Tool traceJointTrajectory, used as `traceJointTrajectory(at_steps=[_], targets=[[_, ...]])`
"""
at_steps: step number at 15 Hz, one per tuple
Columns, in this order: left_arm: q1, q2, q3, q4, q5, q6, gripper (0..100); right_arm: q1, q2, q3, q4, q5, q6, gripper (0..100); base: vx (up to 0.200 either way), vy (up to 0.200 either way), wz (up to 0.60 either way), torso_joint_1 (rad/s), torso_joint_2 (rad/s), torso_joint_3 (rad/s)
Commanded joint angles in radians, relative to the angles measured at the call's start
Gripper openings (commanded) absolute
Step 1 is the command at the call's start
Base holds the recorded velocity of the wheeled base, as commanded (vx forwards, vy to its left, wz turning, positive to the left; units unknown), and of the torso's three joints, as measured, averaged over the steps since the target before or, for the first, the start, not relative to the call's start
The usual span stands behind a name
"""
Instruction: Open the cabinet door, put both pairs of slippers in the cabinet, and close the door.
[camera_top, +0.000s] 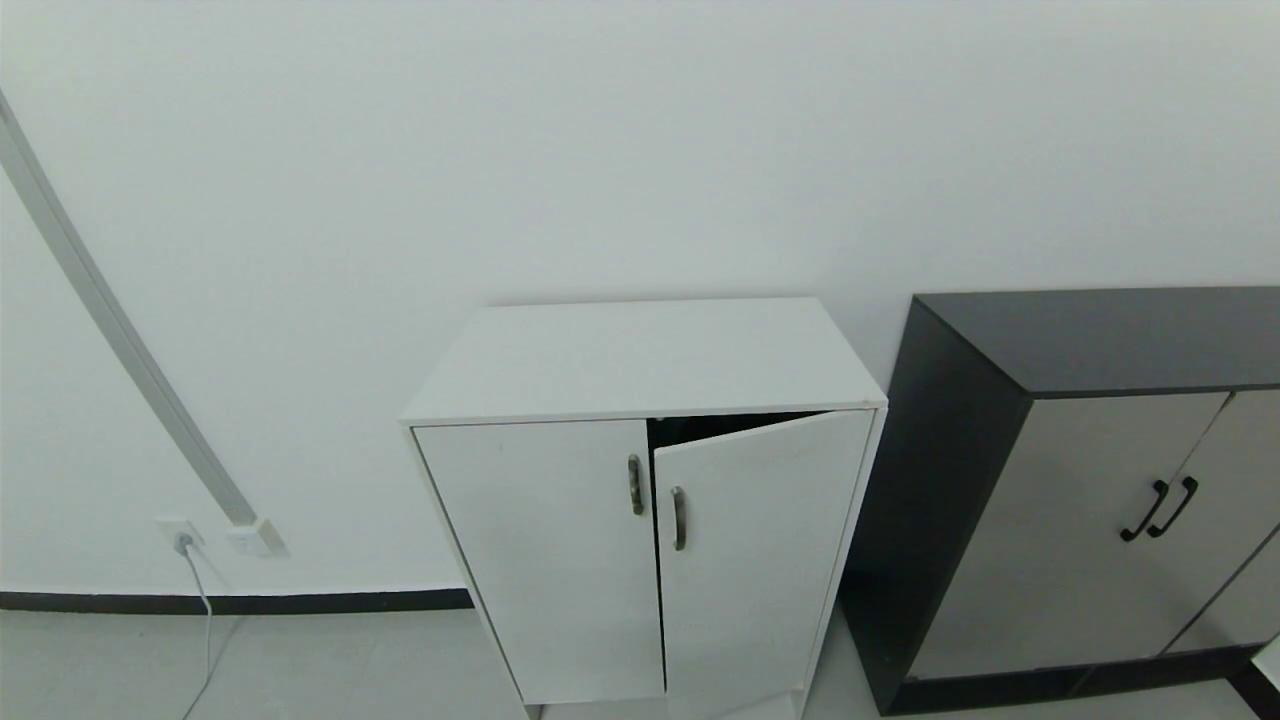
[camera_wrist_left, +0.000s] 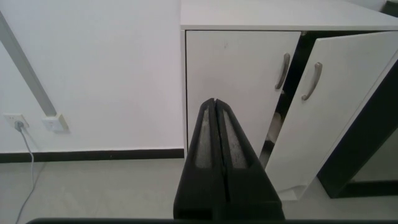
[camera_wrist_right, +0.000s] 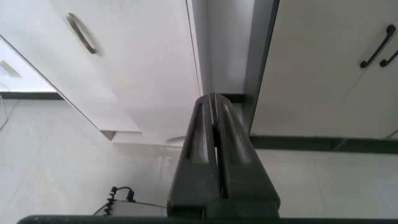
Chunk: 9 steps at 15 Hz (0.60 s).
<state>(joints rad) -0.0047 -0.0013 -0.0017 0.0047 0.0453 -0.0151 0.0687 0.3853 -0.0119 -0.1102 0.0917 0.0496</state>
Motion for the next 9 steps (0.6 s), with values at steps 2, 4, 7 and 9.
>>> traceJointTrajectory(at_steps=[2,4,7,9], targets=[[0.000,0.001,0.000,0.000,0.001,0.000,0,0.000,-0.082,0.012,0.041,0.002,-0.002,0,0.000,0.000,0.00,0.000,0.00,0.000],[0.000,0.001,0.000,0.000,0.001,0.000,0,0.003,-0.108,0.007,0.064,0.005,-0.005,0,0.000,0.000,0.00,0.000,0.00,0.000],[0.000,0.001,0.000,0.000,0.001,0.000,0,0.016,-0.137,0.007,0.073,0.006,-0.027,0,0.000,0.000,0.00,0.000,0.00,0.000],[0.000,0.001,0.000,0.000,0.001,0.000,0,0.002,-0.214,0.010,0.119,-0.041,-0.120,0,0.000,0.000,0.00,0.000,0.00,0.000]])
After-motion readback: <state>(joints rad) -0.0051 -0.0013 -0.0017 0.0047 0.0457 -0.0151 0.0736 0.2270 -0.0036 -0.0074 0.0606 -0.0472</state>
